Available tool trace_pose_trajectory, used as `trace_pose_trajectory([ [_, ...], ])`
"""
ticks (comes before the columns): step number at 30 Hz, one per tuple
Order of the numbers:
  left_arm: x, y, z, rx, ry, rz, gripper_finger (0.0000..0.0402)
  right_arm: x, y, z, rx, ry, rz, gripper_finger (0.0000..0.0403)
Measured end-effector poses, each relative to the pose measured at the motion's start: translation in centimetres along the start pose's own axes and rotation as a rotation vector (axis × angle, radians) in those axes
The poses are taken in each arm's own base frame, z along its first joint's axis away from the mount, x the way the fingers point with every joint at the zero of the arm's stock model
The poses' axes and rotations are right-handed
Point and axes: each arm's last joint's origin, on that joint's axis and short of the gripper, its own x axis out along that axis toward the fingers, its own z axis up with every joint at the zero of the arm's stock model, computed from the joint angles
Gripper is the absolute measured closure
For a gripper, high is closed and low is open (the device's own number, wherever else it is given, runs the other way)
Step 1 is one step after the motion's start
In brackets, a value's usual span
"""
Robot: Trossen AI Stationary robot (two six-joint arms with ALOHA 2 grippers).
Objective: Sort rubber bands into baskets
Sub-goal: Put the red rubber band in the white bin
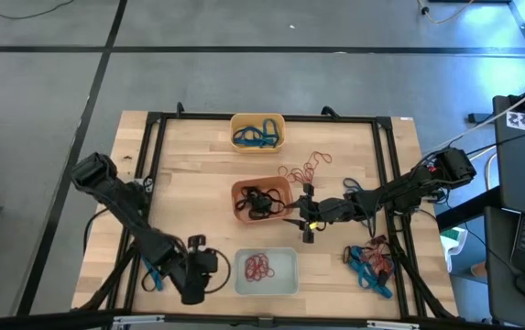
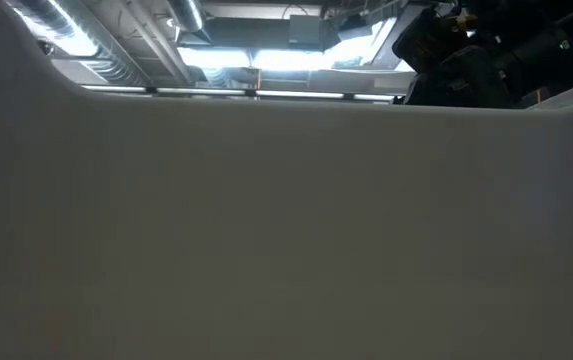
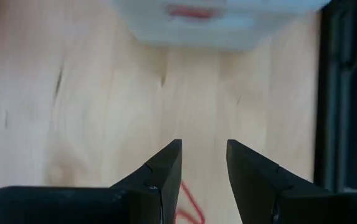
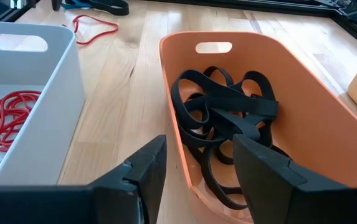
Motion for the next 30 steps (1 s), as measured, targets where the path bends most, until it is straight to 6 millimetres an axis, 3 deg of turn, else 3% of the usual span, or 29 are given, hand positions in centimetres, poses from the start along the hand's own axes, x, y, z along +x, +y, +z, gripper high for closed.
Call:
trace_pose_trajectory([
  [11, 1.7, -1.2, -3.0, -0.070, 0.098, 0.087, 0.0279, 0.0, 0.0, 0.0, 0.002, 0.000, 0.000, 0.0221],
  [25, 1.7, -2.0, -4.3, -0.110, 0.079, 0.111, 0.0279, 0.0, 0.0, 0.0, 0.003, -0.001, 0.001, 0.0221],
  [30, 2.9, -2.1, -5.2, -0.079, 0.113, 0.161, 0.0279, 0.0, 0.0, 0.0, 0.004, 0.000, 0.002, 0.0221],
])
